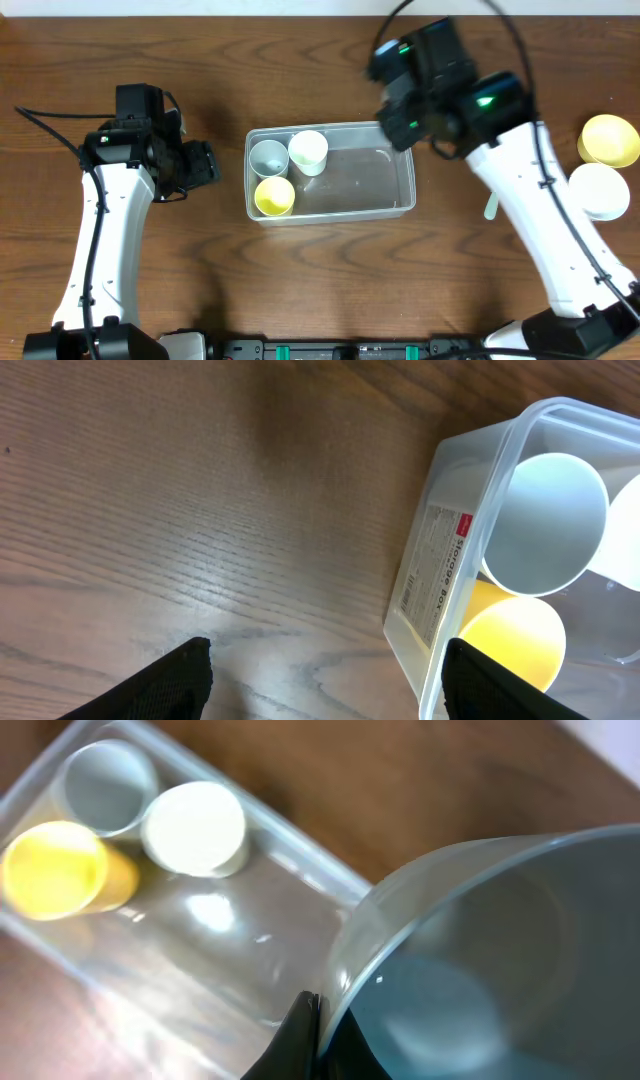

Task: Pack container
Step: 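Lower the grey bowl into the box's right side and release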

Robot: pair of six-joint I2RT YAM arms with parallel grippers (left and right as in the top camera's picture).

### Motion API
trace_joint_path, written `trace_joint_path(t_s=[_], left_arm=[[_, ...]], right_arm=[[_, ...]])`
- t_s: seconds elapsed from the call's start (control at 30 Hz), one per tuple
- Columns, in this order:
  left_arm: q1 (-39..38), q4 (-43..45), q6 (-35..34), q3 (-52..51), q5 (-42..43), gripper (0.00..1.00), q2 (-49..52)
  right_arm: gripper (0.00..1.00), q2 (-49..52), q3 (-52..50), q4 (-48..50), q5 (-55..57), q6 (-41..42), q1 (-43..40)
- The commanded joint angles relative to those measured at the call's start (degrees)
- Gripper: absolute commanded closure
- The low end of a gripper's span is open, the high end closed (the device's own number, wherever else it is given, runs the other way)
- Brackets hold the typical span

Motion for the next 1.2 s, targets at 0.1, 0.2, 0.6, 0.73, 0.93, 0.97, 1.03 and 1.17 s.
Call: trace_joint_path(t_s=[0.1, 0.2, 0.6, 0.73, 0.93, 0.97, 1.03, 1.17], left_arm=[[0.20, -0.31, 1.22, 0.04, 0.55, 0.26, -0.13], [0.20, -0.31, 1.22, 0.04, 0.55, 0.26, -0.13], [0.22, -0.28, 1.22, 0.04, 0.52, 0.26, -0.13], [0.20, -0.31, 1.22, 0.04, 0.52, 0.26, -0.13], [0.20, -0.31, 1.22, 0.04, 0.52, 0.26, -0.11], [0.20, -0.31, 1.22, 0.04, 0.52, 0.26, -0.13], [0.20, -0.31, 1.22, 0.04, 0.52, 0.26, -0.13], [0.20, -0.31, 1.22, 0.04, 0.52, 0.26, -0.11]], right_arm=[[0.99, 5.22, -0.31, -2.34, 0.76, 0.07, 5.14], [0.99, 8.35, -0.52, -3.48, 0.22, 2.12, 5.57], [0.99, 20.79, -0.57, -2.95, -0.50, 2.38, 5.33], [0.99, 22.88, -0.57, -2.01, -0.50, 2.36, 5.11], [0.96, 23.82, -0.57, -0.72, -0.48, 2.16, 4.98], [0.95, 23.82, -0.57, -0.61, -0.46, 2.16, 4.96], [0.87, 23.82, -0.57, -0.59, -0.44, 2.14, 4.90], [0.74, 23.82, -0.57, -0.79, -0.44, 2.14, 4.87]])
